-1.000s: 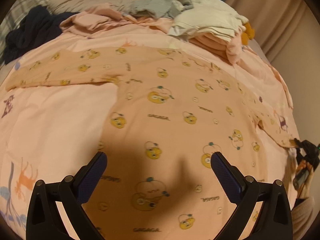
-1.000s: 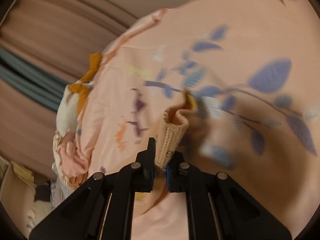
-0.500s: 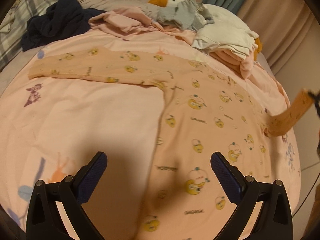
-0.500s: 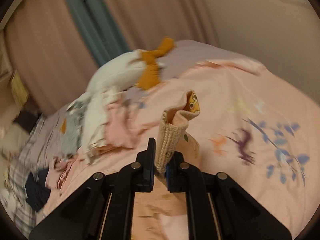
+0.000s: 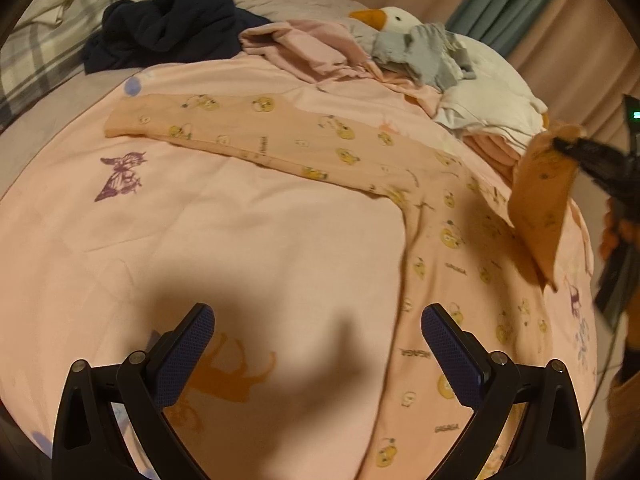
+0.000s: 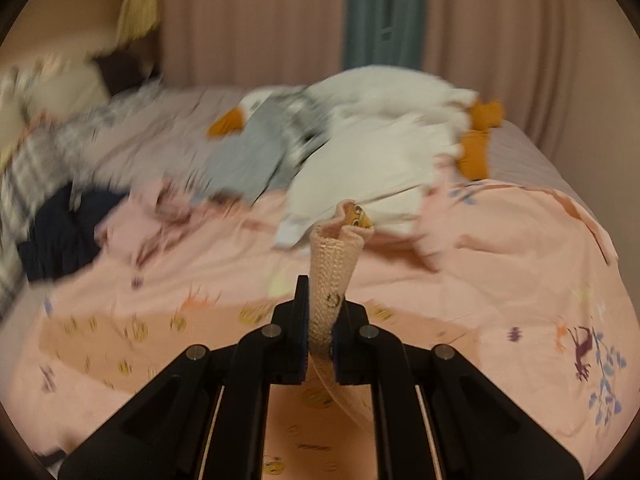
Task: Fold small clothes
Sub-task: 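Carry the held sleeve across the shirt body and open the right gripper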
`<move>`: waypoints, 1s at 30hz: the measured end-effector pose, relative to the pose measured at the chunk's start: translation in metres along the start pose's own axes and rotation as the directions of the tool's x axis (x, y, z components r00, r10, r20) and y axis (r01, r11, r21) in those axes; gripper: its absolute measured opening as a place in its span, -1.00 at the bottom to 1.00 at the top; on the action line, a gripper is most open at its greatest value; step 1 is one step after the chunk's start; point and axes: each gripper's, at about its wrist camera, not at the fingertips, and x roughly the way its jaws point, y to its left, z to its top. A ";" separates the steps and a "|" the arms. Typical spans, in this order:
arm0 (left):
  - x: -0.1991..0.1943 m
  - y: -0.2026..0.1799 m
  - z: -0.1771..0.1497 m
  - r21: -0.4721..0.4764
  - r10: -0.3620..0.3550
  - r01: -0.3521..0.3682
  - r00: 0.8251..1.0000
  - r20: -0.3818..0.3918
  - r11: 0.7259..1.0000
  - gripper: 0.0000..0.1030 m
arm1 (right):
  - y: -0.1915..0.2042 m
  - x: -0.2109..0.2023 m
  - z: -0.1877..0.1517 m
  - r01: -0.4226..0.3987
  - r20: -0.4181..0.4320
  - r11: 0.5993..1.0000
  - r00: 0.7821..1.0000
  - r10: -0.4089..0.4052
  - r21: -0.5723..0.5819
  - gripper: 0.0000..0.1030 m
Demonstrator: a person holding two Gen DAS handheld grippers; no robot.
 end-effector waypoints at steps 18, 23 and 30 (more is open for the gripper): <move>0.000 0.033 0.019 -0.113 -0.010 0.015 0.999 0.047 0.993 0.99 | 0.119 0.072 -0.111 -0.154 -0.270 0.920 0.961 0.055 -0.360 -0.20; -0.001 0.042 0.032 -0.137 -0.026 0.037 0.997 0.077 0.990 0.99 | 0.074 0.041 -0.095 -0.339 -0.228 0.935 0.923 0.309 -0.107 0.34; 0.002 0.075 0.055 -0.262 -0.057 0.088 0.991 0.122 0.961 0.99 | 0.015 0.055 -0.086 -0.330 -0.169 0.908 0.910 0.379 0.260 -0.03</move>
